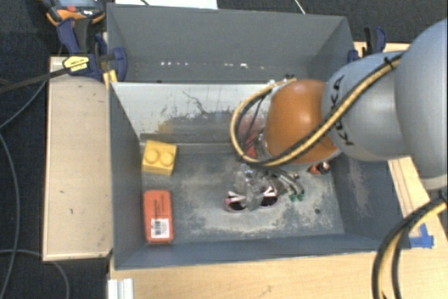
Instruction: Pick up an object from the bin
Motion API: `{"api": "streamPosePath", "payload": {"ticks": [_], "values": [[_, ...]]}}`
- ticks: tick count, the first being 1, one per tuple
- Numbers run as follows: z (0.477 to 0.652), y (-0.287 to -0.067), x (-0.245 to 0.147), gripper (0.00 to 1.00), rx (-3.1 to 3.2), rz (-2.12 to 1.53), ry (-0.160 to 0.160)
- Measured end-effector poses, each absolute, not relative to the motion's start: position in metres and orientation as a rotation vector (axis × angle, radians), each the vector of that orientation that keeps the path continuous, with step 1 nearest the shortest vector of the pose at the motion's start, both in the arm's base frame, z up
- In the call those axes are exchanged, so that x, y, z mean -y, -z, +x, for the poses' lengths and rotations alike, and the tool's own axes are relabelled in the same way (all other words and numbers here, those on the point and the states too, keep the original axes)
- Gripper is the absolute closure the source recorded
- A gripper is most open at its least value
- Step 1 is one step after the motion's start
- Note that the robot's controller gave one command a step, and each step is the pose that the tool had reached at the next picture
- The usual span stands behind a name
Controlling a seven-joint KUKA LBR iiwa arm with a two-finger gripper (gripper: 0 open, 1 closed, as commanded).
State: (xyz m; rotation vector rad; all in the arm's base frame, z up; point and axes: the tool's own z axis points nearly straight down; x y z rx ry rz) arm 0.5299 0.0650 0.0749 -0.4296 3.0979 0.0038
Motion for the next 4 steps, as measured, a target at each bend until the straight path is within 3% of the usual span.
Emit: {"api": "streamPosePath", "payload": {"ticks": [1, 2, 3, 4], "values": [[0.531, -0.087, -0.041, 1.00, -3.112, 0.288, -0.010], [0.536, -0.076, -0.087, 1.00, -3.121, -0.080, -0.008], [0.536, -0.077, -0.087, 1.00, -3.121, -0.081, -0.008], [0.519, -0.116, -0.083, 1.00, -3.116, -0.090, -0.008]]}}
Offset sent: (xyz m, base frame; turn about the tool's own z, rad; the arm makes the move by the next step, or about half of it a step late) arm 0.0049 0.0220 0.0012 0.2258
